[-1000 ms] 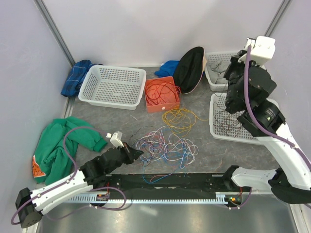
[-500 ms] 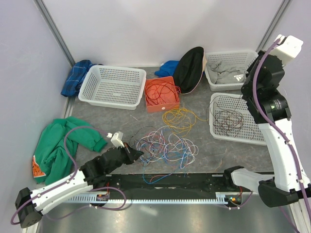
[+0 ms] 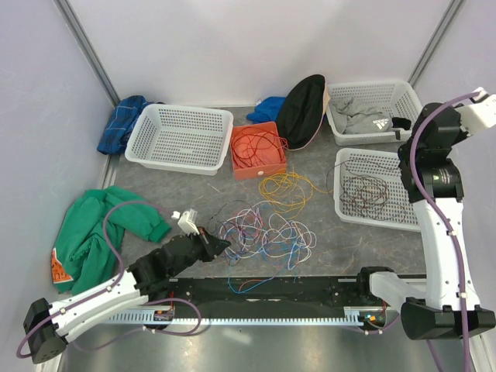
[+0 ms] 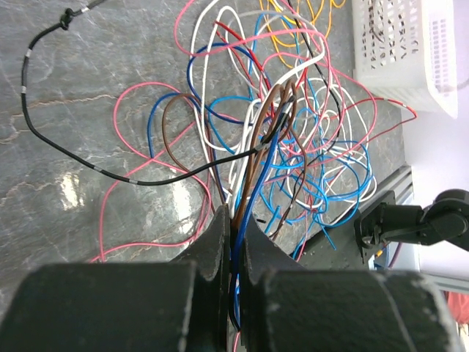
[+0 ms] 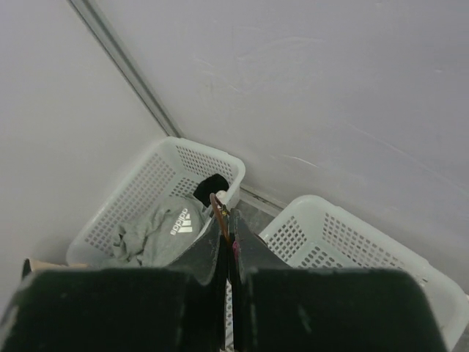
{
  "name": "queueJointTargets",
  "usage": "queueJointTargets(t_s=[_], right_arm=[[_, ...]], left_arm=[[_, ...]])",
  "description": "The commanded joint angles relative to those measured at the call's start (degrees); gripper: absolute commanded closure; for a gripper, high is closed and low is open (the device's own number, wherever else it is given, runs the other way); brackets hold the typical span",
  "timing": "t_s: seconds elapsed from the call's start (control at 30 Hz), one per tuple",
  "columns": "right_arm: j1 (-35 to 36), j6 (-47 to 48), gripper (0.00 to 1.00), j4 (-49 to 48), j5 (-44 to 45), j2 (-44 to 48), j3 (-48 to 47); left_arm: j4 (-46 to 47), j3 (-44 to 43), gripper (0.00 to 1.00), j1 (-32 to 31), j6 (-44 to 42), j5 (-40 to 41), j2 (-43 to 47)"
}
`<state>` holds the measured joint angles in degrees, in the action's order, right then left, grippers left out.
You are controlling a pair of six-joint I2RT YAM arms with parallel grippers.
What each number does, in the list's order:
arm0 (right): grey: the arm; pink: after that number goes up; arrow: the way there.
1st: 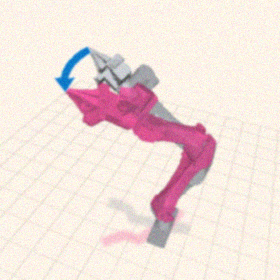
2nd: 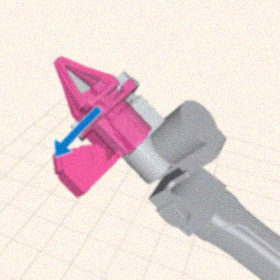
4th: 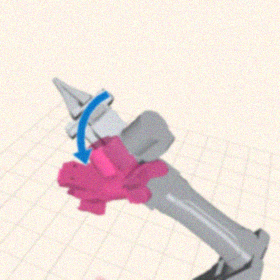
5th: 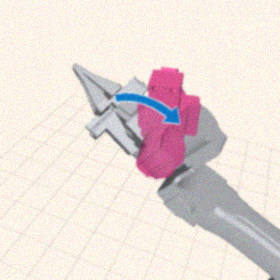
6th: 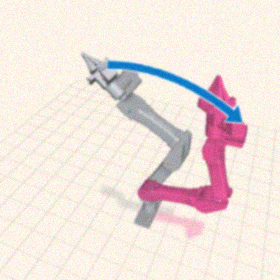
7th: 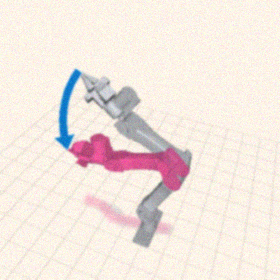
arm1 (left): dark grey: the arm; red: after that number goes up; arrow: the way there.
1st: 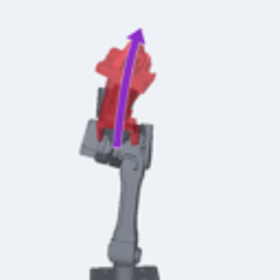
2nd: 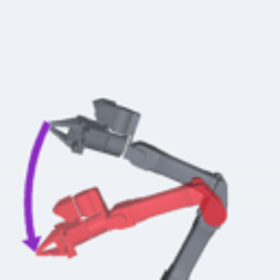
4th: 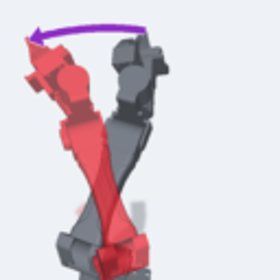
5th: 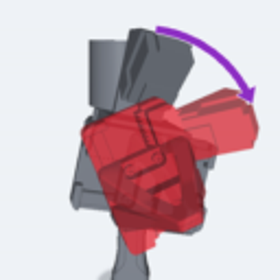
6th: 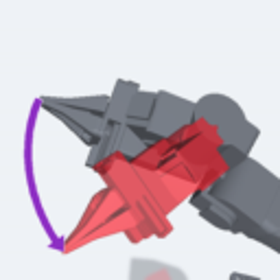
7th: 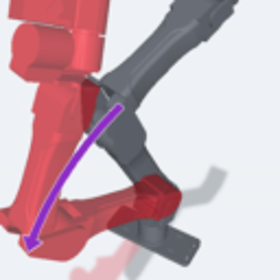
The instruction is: Untangle the cables
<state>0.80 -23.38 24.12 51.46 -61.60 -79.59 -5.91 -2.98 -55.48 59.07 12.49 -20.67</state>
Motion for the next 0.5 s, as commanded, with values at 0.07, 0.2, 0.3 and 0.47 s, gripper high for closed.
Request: queueJointTargets(t_s=[0.07, 0.2, 0.3, 0.47], right_arm=[[-3.70, -5.45, 1.00, -3.30, 0.04, 1.23, -1.97], [-6.85, -10.97, 1.00, 1.62, -6.34, -0.54, 5.90], [-9.67, -14.94, 1.00, 1.37, -11.63, 0.78, 14.95], [-10.64, -14.86, 1.00, -2.58, -15.68, 1.84, 24.56]], left_arm=[[4.59, 4.04, 0.98, -0.15, -0.18, -1.68, -0.95], [8.19, 4.83, 0.98, -0.15, 0.43, -2.29, -2.27], [8.37, 4.65, 0.98, -0.15, 0.70, -3.26, -3.59], [8.55, 5.80, 0.98, -0.06, 1.66, -4.41, -4.03]])
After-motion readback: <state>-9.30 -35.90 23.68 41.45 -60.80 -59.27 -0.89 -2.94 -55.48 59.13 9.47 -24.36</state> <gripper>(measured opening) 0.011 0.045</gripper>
